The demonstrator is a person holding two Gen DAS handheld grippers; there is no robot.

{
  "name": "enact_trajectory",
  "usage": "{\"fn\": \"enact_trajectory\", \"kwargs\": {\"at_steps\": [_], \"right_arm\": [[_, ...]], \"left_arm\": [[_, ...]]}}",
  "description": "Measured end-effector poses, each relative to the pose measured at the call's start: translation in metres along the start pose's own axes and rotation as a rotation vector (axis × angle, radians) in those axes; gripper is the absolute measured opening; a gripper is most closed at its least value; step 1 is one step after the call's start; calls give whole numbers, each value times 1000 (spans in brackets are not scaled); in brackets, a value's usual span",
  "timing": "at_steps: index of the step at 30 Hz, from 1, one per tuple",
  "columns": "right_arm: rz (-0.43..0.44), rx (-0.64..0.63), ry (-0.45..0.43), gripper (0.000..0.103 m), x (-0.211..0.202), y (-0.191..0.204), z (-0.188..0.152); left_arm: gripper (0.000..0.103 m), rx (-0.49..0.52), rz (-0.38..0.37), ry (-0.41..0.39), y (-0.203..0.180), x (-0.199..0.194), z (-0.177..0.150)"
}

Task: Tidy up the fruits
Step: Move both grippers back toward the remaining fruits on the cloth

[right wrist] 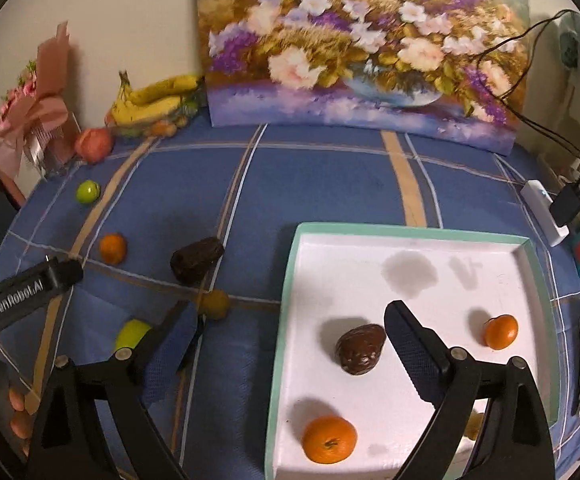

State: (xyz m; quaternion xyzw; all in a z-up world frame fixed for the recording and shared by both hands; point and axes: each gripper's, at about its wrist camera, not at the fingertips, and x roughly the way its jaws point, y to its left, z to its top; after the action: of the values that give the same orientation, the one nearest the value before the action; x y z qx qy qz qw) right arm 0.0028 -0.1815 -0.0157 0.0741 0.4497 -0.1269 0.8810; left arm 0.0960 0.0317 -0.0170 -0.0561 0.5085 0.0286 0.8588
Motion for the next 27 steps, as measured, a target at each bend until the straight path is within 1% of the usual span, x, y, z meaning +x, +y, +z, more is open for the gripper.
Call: {"fn": "enact_trajectory", "kwargs": {"at_steps": [4,9,13,17,20,23,25,27], "right_arm": [[7,8,16,95,8,6,2],[23,5,26,95,17,16,7],[62,14,38,95,22,23,12],[73,20,22,95,20,29,16],[79,24,0,95,18,32,20],[100,32,-16,95,16,33,23],[109,31,-32,95,14,35,26],[107,29,-45,95,12,37,28]], "left_arm": [[103,35,5,-37,-1,3,4],[103,41,-8,-40,5,7,15],[103,37,-11,-33,13,9,26],[103,42,-13,-43,18,8,36],[103,48,-36,-46,22,8,44],[103,35,-88,-49,26,7,52],[103,22,-137,-67,29,5,56],[103,17,-150,-95,33,1,61]]}}
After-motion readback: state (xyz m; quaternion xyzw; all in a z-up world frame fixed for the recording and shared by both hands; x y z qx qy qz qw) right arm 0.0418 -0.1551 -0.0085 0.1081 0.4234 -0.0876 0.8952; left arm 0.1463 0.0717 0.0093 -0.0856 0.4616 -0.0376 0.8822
